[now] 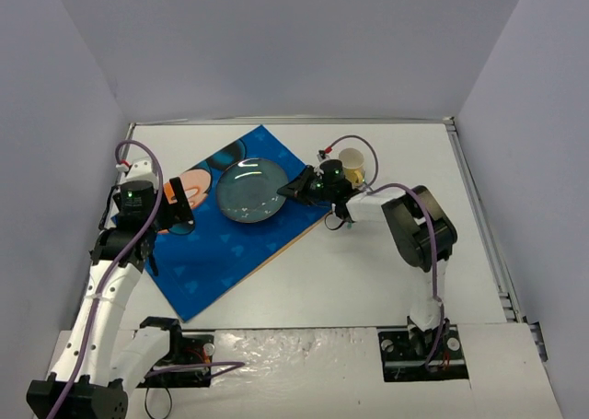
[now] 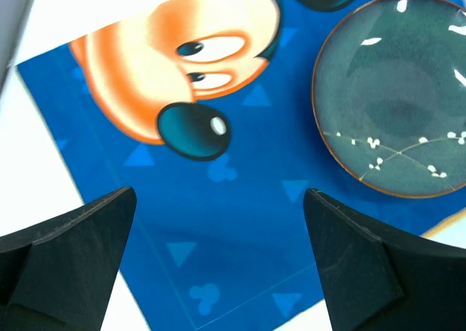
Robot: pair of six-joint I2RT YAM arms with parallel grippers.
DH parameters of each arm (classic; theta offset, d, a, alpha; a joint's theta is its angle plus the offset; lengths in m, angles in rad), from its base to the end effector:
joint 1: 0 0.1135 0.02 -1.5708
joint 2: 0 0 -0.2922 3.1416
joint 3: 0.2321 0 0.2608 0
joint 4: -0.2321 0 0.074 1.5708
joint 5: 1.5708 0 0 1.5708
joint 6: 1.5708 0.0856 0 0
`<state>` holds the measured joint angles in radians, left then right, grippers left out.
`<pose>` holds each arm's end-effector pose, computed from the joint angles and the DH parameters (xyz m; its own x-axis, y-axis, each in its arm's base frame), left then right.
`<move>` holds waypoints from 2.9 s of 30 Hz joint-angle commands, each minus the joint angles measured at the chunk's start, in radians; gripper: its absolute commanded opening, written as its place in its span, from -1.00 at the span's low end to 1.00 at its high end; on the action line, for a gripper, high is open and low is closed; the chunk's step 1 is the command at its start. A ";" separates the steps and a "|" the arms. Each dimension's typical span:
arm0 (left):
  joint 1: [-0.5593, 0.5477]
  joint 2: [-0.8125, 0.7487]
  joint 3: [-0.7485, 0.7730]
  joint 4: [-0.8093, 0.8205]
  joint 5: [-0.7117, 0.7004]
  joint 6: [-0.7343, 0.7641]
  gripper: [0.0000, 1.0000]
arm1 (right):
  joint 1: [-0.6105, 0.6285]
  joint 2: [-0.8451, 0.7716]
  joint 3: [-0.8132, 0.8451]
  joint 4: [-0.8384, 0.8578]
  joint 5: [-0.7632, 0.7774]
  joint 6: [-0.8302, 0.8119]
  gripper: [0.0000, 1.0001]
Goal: Set the dinner table for one person
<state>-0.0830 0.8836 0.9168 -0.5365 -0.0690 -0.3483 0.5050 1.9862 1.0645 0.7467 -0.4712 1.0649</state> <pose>0.2257 -0.0129 0.3309 -0.4595 -0.3034 -0.8347 -0.1429 0.9528 -0.2677 0.4075 0.2697 0.1888 -0.7931 0.4521 -0.4081 -0.2652 0.3468 0.8997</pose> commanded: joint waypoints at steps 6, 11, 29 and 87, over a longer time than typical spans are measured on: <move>0.009 0.011 -0.014 0.040 -0.092 0.037 0.94 | 0.070 0.071 0.178 0.266 -0.046 0.026 -1.00; 0.009 0.007 -0.016 0.040 -0.093 0.040 0.94 | 0.086 0.124 0.196 0.348 -0.070 0.078 -1.00; 0.008 0.003 -0.016 0.040 -0.095 0.042 0.94 | 0.126 0.229 0.258 0.387 -0.081 0.119 -1.00; 0.011 0.011 -0.014 0.038 -0.061 0.045 0.94 | -0.066 -0.407 0.092 -0.695 0.493 -0.766 0.57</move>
<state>-0.0781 0.8946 0.8833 -0.5412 -0.1470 -0.3182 0.5632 1.7135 1.1854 0.1546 -0.1141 0.4886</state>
